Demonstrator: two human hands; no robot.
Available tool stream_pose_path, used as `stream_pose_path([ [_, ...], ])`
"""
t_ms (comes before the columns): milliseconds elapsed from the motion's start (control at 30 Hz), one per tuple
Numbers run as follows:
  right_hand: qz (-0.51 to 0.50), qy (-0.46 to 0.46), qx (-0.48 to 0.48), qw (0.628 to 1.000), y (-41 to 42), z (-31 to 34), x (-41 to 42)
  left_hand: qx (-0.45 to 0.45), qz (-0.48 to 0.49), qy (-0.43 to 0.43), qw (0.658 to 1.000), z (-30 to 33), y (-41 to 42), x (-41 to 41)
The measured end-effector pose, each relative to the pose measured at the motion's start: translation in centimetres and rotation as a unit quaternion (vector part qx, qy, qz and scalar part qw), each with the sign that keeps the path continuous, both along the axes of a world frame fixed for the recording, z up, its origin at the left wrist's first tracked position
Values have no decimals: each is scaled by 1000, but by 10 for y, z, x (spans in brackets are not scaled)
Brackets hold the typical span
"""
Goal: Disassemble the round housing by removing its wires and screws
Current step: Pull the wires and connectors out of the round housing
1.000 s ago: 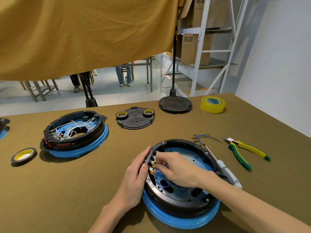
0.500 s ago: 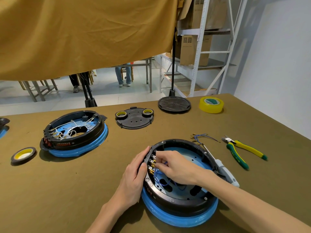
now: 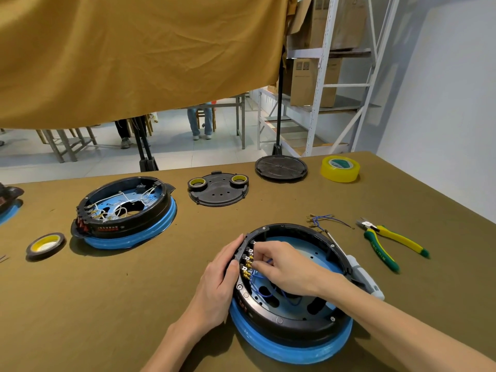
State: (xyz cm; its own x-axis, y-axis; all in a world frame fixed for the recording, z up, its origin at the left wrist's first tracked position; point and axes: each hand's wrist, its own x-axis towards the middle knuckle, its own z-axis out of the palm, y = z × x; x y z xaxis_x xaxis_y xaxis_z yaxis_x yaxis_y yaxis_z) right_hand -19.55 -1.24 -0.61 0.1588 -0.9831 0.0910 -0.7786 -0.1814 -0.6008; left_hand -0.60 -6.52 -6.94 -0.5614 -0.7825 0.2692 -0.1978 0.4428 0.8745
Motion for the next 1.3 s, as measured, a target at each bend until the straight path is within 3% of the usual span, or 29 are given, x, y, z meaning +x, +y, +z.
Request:
stream_pose_path([
  [667, -5, 9, -5, 1000, 4, -2, -1, -9, -12, 11, 1000, 2, -2, -2],
  [933, -33, -24, -19, 999, 9, 0, -7, -1, -9, 27, 1000, 0, -3, -4],
  [1167, -77, -118, -69, 988, 4, 4, -7, 17, -10, 35, 999, 2, 0, -5],
  [1300, -44, -101, -101, 989, 9, 4, -3, -13, 49, 60, 997, 16, 4, -7],
])
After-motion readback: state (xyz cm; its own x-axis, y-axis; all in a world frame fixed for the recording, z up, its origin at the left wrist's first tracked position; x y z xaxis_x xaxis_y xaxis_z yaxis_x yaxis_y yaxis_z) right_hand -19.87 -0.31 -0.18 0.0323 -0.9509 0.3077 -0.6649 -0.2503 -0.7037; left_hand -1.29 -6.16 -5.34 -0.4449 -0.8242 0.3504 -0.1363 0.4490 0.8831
